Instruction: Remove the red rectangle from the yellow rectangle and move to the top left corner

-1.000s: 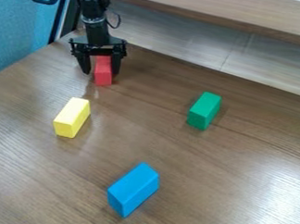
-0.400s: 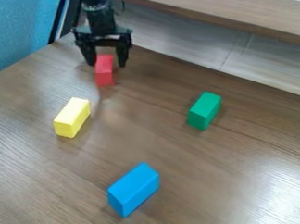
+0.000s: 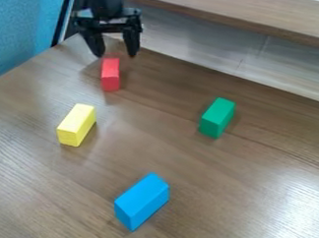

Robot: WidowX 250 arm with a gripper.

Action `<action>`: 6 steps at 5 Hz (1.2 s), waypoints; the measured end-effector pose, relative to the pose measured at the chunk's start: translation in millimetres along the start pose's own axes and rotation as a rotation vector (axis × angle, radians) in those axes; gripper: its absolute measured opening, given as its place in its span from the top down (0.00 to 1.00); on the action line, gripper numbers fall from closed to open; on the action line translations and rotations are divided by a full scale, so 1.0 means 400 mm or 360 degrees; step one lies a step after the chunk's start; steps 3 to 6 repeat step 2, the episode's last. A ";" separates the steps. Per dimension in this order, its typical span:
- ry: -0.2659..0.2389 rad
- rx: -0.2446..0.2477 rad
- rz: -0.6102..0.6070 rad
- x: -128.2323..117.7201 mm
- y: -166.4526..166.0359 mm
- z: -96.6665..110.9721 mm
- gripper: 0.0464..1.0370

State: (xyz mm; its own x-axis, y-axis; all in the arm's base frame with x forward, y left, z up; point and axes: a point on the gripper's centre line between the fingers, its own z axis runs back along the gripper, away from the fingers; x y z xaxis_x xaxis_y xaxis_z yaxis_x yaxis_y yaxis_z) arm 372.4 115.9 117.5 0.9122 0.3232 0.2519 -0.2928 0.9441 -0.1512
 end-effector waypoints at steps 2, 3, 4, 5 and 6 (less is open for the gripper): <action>-0.0023 -0.0019 -0.0091 -0.111 -0.026 0.068 0.04; -0.0023 -0.0019 -0.0091 -0.111 -0.026 0.068 0.04; -0.0023 -0.0019 -0.0091 -0.111 -0.026 0.068 0.04; -0.0023 -0.0019 -0.0091 -0.111 -0.026 0.068 0.04; -0.0023 -0.0019 -0.0091 -0.111 -0.026 0.068 0.04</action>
